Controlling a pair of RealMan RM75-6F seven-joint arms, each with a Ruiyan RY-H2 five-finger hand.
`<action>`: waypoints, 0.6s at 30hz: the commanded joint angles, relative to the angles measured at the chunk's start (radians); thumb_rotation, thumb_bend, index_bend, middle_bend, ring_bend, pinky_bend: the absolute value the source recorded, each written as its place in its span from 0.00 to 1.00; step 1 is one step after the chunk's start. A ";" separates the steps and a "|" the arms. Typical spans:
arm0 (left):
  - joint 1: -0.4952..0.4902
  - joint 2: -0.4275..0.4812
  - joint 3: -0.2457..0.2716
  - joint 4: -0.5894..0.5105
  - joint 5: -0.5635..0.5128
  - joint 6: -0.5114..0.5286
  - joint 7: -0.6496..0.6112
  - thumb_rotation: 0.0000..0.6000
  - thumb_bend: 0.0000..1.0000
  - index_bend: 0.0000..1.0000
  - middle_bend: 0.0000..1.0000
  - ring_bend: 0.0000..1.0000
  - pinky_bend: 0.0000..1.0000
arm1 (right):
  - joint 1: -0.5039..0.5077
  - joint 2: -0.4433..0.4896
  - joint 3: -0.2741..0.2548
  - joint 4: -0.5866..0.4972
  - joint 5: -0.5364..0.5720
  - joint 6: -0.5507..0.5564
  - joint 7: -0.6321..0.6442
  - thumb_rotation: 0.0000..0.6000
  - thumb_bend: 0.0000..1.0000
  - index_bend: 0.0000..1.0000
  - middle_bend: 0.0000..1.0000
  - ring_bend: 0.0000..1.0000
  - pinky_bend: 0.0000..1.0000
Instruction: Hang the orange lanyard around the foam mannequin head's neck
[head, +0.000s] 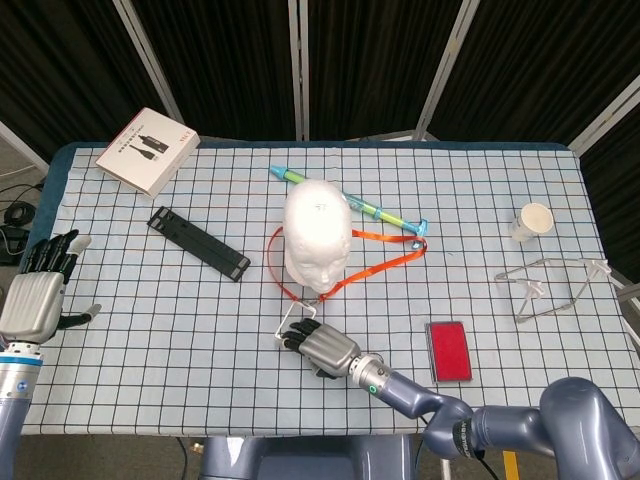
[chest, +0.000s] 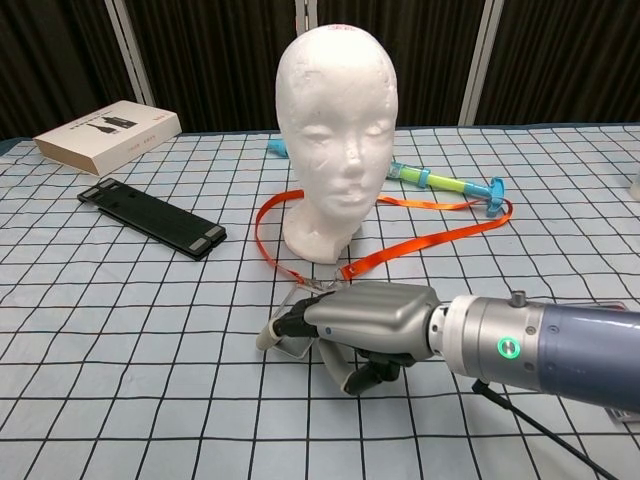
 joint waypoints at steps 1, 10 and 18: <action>0.001 0.001 -0.001 0.000 0.000 -0.001 -0.002 1.00 0.20 0.00 0.00 0.00 0.00 | 0.000 0.024 -0.017 -0.023 -0.016 -0.003 -0.002 1.00 1.00 0.17 0.14 0.08 0.12; 0.003 0.000 -0.002 -0.002 0.003 -0.003 0.000 1.00 0.20 0.00 0.00 0.00 0.00 | -0.004 0.110 -0.077 -0.103 -0.068 -0.013 0.005 1.00 1.00 0.18 0.15 0.08 0.12; 0.004 -0.005 -0.001 -0.003 0.006 -0.007 0.011 1.00 0.20 0.00 0.00 0.00 0.00 | 0.001 0.188 -0.137 -0.170 -0.135 -0.023 0.033 1.00 1.00 0.18 0.15 0.08 0.13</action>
